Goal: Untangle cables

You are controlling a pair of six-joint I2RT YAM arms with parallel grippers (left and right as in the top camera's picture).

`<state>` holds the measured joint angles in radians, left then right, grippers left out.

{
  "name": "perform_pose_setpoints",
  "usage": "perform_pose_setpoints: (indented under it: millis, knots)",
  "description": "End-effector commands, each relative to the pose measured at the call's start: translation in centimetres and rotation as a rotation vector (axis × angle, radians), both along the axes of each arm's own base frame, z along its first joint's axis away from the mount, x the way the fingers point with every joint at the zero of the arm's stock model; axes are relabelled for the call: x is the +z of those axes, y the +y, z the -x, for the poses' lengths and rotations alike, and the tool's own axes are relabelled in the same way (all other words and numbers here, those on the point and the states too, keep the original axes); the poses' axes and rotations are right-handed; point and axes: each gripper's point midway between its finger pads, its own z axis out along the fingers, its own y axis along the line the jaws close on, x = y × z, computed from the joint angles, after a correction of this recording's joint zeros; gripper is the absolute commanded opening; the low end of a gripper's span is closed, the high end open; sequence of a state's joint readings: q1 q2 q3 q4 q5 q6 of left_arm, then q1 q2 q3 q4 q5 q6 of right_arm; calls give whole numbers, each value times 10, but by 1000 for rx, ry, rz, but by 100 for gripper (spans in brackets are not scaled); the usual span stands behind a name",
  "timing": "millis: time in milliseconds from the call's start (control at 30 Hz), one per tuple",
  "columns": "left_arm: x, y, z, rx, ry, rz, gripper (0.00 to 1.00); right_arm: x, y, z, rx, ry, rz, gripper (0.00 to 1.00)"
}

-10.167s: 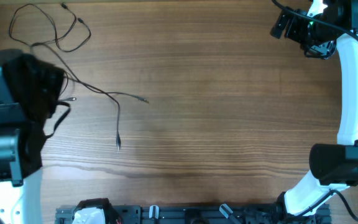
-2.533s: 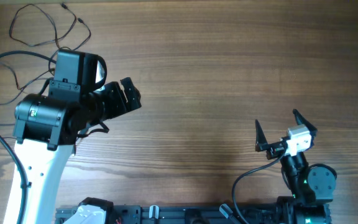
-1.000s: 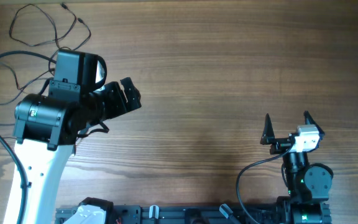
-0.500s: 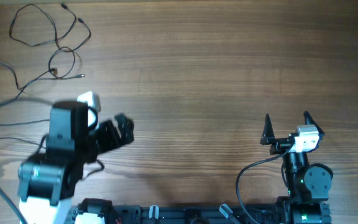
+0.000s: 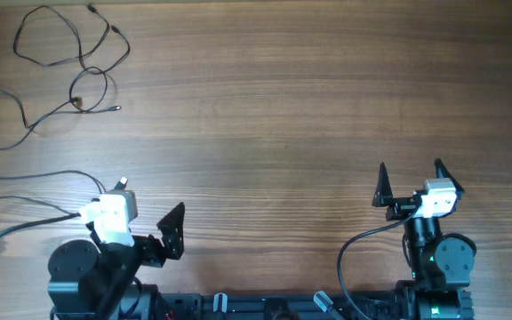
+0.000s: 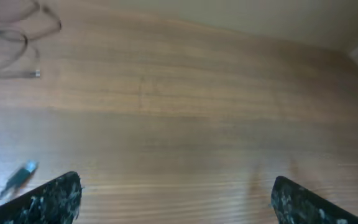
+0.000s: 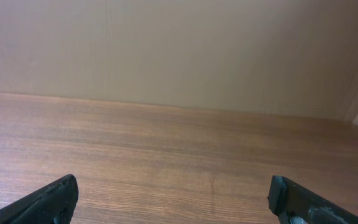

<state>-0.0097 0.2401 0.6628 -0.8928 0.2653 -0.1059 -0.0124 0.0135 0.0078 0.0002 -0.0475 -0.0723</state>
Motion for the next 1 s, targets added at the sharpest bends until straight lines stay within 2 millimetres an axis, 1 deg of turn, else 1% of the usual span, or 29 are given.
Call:
perform_pose_setpoints:
  millis: [0, 300, 400, 433, 533, 700, 767, 833, 967]
  knots:
    - [-14, -3, -6, -29, -70, -19, 100, 1, -2, 0, -6, -8, 5, 100]
    - [-41, -3, -37, -26, -242, -7, 100, 1, -2, 0, -6, -8, 5, 100]
    - [-43, -3, -46, -24, -311, -8, 100, 1, -2, 0, -6, -8, 5, 100]
    - [-43, 0, -51, -9, -348, -11, 100, 1, -2, 0, -6, -8, 5, 100]
    - [-44, 7, -57, 17, -387, -16, 100, 1, -2, 0, -6, -8, 5, 100]
    - [-42, 11, -63, 39, -451, -23, 100, 1, -2, 0, -6, -8, 5, 100]
    - [-43, 16, -66, 79, -469, -7, 100, 1, -2, 0, -6, -8, 5, 99]
    - [-50, 24, -69, 132, -453, 18, 100, 1, -2, 0, -6, -8, 5, 100]
    - [-53, 31, -70, 167, -446, -14, 100, 1, -2, 0, -6, -8, 5, 100]
